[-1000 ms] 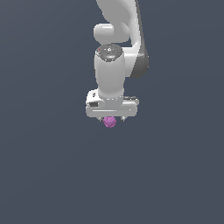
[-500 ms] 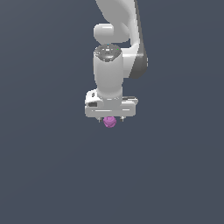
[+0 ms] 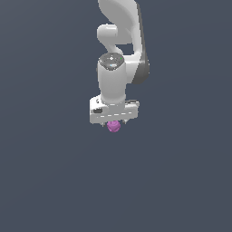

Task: Pick up the object and move it to a goal position.

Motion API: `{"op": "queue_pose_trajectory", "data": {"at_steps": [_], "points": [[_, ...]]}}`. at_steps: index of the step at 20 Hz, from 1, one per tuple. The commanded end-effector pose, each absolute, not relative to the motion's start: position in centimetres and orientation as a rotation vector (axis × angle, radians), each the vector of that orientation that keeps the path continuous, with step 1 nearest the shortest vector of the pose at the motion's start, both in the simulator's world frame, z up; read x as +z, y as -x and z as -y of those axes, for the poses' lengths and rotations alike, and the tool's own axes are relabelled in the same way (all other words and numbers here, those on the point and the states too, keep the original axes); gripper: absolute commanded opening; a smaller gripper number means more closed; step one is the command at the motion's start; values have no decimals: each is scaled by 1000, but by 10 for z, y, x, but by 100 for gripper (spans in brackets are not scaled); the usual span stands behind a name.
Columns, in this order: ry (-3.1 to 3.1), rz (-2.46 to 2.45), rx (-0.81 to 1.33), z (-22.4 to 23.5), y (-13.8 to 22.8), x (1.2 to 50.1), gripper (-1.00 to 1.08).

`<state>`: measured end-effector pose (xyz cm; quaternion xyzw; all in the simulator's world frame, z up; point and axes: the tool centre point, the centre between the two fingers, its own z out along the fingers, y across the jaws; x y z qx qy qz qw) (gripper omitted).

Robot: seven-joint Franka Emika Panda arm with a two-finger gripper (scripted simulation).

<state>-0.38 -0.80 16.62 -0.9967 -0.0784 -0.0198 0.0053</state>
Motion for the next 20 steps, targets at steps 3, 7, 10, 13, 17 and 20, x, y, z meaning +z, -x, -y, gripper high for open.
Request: {"op": "queue_pose_trajectory", "data": {"at_steps": [3,7,10,13,17,20], "points": [[3110,408,-48,10,19,149,100],[3087,581,-34,12,35,131,100],[3063,703,-24,13,47,119,100],[3038,805,-16,13,58,109,100],[3008,910,-8,13,69,99,100],[2991,965,-4,13,76,94,100]]}}
